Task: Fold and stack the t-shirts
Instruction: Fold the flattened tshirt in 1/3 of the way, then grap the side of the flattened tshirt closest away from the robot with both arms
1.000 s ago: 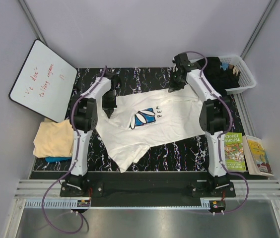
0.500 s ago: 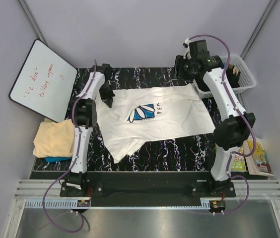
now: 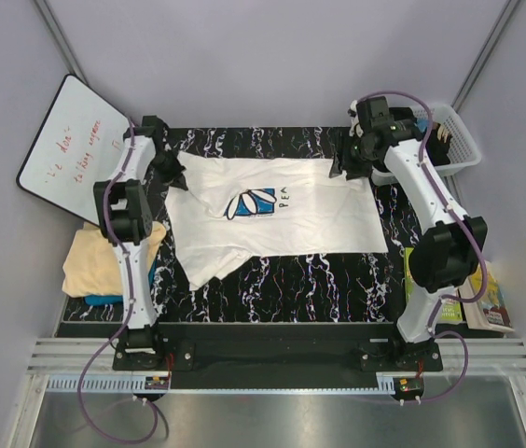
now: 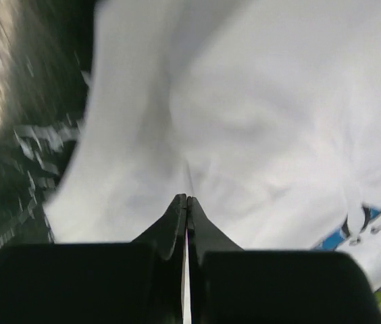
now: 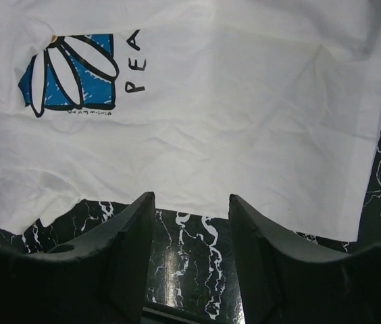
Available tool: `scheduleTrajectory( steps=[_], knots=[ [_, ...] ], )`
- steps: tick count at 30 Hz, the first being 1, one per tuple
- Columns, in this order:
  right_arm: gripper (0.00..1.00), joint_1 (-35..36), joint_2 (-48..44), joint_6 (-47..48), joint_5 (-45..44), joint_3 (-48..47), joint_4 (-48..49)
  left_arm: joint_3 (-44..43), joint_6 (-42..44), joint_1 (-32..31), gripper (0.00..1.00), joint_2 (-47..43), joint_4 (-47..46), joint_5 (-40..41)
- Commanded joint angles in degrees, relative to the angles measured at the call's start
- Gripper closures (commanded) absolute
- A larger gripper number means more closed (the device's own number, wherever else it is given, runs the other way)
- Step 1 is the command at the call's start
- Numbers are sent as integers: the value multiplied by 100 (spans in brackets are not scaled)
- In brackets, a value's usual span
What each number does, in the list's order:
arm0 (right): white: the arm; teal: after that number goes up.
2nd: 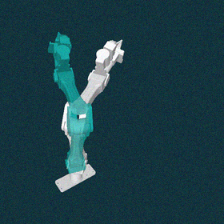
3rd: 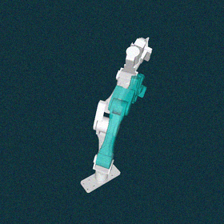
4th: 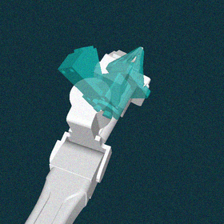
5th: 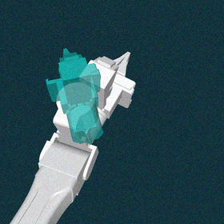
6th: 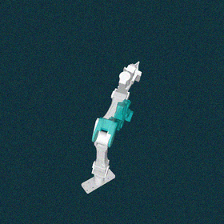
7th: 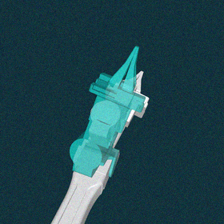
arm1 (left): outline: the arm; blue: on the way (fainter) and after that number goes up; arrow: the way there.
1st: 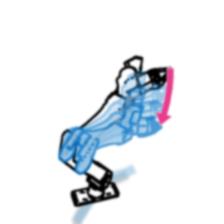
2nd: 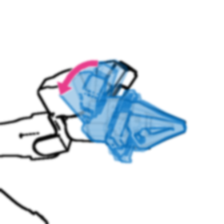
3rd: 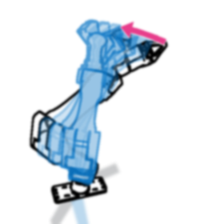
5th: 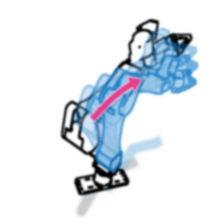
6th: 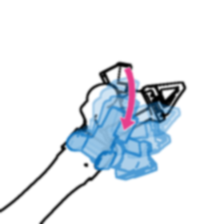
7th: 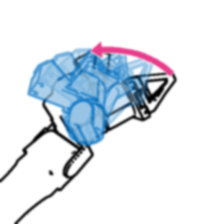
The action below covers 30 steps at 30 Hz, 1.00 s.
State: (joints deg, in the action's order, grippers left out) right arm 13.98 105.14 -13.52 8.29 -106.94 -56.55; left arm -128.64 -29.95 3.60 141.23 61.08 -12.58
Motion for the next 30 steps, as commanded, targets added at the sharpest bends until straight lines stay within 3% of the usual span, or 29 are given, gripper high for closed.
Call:
scheduleTrajectory(
  steps=[1, 3, 7, 10, 12, 15, 18, 23, 30],
  knots=[
    [44, -18, -582, -72, -363, 444, 13, 1669, 429, -631, 99, -2378, -789, -236],
    [44, -26, -749, -107, -634, 812, 4, 2253, 499, -895, 87, -3184, -904, -184],
    [47, -132, -1083, -423, -1163, 1630, 4, 3876, 473, -1273, 79, -4286, -1045, -87],
    [49, -508, -1276, -774, -1199, 2325, 4, 4922, 420, -1388, 60, -4945, -1054, -104],
    [50, -738, -1399, -994, -1172, 2815, 13, 5617, 420, -1458, 40, -5410, -1046, -35],
    [51, -1168, -1532, -1161, -1234, 3353, 48, 6348, 420, -1590, 20, -5957, -1037, 62],
    [52, -1606, -1576, -1197, -1234, 3705, 188, 6850, 420, -1818, 6, -6370, -1028, 299],
    [54, -2187, -1339, -1223, -892, 3961, 487, 7274, 368, -2503, 1, -6547, -1001, 738],
    [56, -2303, -996, -1250, -320, 4049, 882, 7353, 236, -3680, 8, -6152, -1037, 1432]
  ],
)
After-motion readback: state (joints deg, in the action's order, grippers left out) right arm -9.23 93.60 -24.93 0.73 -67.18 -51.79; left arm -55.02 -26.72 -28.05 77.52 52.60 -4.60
